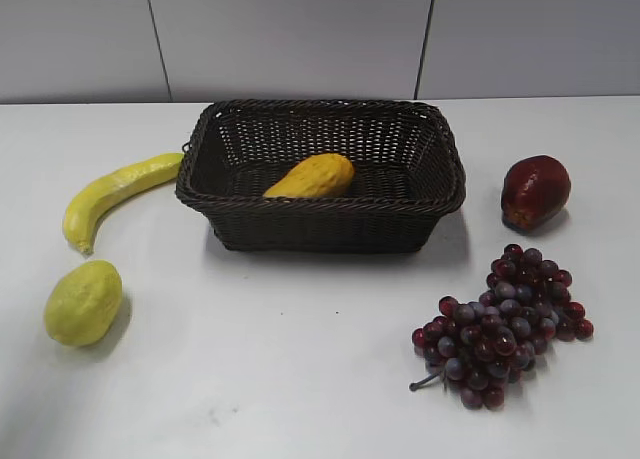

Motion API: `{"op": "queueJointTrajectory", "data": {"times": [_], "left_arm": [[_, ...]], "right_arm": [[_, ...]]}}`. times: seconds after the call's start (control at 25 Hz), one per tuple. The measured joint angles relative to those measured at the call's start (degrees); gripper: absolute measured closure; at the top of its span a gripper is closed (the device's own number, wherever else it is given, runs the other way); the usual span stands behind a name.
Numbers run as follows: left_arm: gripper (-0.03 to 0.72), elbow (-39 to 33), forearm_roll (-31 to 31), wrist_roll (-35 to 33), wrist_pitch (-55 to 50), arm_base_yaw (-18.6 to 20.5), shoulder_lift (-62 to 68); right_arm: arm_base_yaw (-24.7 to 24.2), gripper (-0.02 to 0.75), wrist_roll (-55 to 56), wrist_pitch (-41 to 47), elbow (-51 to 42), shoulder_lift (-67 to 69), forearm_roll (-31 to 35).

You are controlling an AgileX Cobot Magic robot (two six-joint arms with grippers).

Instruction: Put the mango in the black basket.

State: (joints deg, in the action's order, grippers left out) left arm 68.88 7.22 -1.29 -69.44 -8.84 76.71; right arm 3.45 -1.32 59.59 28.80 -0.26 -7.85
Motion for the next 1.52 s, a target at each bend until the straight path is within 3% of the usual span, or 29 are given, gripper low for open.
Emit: {"op": "queueJointTrajectory", "data": {"times": [0.2, 0.36, 0.76, 1.12, 1.52], "left_arm": [[0.139, -16.48, 0.12, 0.23, 1.91, 3.44, -17.01], [0.141, -25.41, 0.18, 0.23, 3.92, 3.93, -32.78], [0.142, -31.41, 0.18, 0.23, 3.75, 3.93, -67.13], [0.142, -39.92, -1.24, 0.23, 5.95, 3.93, -73.16], [0.160, -41.05, -5.19, -3.39, 7.38, 3.93, -73.11]], "right_arm": [[0.00, 0.151, 0.00, 0.00, 0.00, 0.00, 0.00], [0.00, 0.151, 0.00, 0.00, 0.00, 0.00, 0.00], [0.00, 0.151, 0.00, 0.00, 0.00, 0.00, 0.00], [0.00, 0.151, 0.00, 0.00, 0.00, 0.00, 0.00], [0.00, 0.151, 0.00, 0.00, 0.00, 0.00, 0.00]]}}
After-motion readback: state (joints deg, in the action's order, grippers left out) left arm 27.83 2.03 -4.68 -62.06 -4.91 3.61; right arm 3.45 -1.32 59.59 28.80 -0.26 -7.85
